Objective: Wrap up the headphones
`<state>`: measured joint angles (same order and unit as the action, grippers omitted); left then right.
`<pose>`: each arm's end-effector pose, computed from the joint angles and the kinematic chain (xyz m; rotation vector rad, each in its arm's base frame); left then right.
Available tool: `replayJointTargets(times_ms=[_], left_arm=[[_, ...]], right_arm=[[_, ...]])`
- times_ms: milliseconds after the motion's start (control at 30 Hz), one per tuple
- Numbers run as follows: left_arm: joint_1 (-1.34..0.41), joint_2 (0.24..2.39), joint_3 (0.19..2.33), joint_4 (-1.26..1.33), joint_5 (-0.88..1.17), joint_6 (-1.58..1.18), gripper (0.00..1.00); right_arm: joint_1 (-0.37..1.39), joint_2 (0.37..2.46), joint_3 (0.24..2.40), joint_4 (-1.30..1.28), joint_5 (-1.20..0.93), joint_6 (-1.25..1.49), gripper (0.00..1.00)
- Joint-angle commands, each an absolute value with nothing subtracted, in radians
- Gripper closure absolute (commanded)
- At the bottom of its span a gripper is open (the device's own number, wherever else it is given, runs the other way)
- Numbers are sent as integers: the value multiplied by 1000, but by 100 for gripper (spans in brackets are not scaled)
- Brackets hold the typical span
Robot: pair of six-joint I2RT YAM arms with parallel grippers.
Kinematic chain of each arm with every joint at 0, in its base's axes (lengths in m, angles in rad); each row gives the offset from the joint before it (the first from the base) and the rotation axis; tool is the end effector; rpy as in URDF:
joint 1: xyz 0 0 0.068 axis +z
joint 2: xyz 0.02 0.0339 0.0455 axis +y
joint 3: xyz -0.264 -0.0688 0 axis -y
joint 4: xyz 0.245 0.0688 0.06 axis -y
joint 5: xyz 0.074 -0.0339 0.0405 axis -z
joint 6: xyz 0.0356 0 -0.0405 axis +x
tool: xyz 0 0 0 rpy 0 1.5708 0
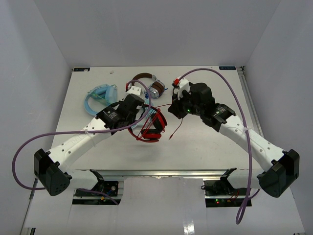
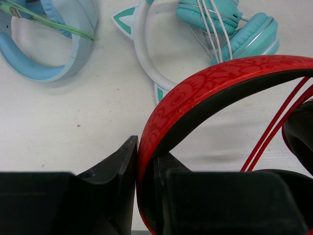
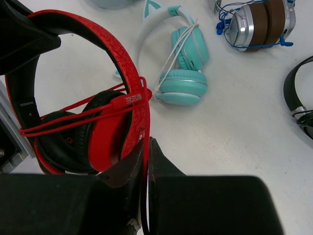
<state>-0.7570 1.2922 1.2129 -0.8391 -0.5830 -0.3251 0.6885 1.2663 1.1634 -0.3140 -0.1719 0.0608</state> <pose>0.2020 -0.1639 0.3253 0.2639 2.2884 0.1901 0.2204 0.1892 0.3557 -0.7378 1.9029 0.6487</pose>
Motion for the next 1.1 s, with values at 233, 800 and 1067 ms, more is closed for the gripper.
replayJointTargets(times_ms=[233,800,1067], left_arm=[[-758,1252,1235,-841,-694,-385,100],[-753,1323,1316,-928,-756,-592,100],[-739,1283,1309,-917,-726,-636,100]], right_arm=[[693,1215,1131,-273,-172,98,92],[970,1285,1118,-53,-206,264,90],[1088,1353,1107,30,-78,314,89]])
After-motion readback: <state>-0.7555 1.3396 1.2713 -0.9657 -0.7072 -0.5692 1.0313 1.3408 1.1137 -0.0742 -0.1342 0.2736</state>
